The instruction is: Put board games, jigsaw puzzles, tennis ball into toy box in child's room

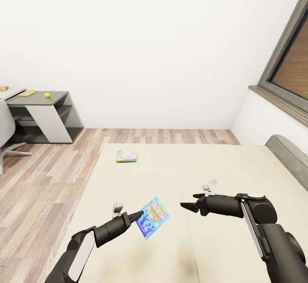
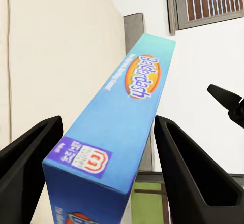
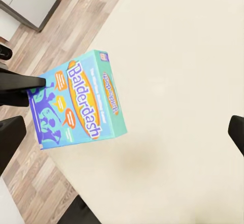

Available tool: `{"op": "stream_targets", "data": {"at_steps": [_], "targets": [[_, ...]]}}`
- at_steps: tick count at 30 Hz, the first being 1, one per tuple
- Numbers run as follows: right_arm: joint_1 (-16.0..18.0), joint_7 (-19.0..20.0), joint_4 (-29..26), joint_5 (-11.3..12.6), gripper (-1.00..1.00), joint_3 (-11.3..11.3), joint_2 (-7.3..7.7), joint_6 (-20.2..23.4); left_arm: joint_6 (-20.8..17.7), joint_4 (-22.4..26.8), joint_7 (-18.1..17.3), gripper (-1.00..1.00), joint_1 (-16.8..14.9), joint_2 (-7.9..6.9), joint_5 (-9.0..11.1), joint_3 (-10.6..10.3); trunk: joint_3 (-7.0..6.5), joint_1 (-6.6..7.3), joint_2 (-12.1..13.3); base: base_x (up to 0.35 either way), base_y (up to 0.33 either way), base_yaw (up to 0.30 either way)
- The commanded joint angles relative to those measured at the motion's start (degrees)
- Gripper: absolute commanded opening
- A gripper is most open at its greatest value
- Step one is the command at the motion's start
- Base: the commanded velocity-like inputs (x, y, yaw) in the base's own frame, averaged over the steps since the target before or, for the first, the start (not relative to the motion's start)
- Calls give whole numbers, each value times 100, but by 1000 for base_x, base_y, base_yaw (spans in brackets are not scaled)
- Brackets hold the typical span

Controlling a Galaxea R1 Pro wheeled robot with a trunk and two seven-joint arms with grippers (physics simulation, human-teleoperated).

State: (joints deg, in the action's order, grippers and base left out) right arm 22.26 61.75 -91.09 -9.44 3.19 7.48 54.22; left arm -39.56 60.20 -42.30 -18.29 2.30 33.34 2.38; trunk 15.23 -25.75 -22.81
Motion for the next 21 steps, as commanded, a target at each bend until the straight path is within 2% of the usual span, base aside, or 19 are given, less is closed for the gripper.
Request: {"op": "stream_targets", "data": {"at_steps": [1,21], "targets": [[6,60,-6,-58,100,6,-1,28,-33,1,-13,-100,-4,5,6,15,10,-3,-11,14,50,0],[6,57,-5,-58,100,6,-1,28,-34,1,-15,-100,1,7,6,12,10,-3,-11,4,38,0]]}}
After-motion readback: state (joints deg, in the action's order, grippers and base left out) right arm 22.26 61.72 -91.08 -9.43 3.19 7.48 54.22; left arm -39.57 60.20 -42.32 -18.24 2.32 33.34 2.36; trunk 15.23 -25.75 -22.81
